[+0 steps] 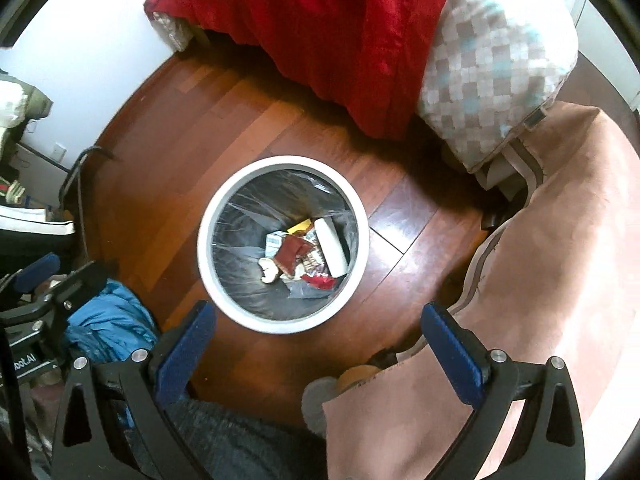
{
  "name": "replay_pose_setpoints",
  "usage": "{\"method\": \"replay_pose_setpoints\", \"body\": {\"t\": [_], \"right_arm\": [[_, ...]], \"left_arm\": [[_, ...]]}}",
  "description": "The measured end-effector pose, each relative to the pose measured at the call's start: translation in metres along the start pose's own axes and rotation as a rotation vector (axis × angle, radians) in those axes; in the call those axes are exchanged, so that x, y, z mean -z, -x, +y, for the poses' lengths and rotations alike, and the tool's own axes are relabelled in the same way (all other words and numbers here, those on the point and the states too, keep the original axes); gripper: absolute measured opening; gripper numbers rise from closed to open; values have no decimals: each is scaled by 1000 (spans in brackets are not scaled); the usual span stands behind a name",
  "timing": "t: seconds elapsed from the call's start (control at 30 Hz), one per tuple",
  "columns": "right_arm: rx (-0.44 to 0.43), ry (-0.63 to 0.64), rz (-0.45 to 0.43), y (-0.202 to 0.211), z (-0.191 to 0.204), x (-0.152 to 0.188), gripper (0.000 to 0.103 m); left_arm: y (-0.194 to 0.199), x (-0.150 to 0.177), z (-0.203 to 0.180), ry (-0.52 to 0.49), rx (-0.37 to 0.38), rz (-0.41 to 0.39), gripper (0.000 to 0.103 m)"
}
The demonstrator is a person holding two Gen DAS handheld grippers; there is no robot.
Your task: Collect trash
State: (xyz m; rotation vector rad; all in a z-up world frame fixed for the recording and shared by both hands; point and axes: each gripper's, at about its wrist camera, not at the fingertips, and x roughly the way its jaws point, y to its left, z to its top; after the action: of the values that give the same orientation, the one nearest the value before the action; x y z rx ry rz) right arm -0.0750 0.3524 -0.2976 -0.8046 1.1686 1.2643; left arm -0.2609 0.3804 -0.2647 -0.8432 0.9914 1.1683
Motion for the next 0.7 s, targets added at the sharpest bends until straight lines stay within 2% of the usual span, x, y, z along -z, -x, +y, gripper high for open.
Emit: {"method": "replay_pose_setpoints", "body": {"t": [0.2, 0.5, 0.7], "right_arm": [[-50, 3, -62, 58, 10, 18, 103], [-158, 20, -169, 168, 14, 50, 103], [-221, 49, -206, 230, 18, 69, 103]], "left_arm": [[51, 12, -4, -11, 37, -48, 103], [143, 31, -9, -46, 135, -120, 103], [192, 38, -11, -45, 206, -144, 103]]}}
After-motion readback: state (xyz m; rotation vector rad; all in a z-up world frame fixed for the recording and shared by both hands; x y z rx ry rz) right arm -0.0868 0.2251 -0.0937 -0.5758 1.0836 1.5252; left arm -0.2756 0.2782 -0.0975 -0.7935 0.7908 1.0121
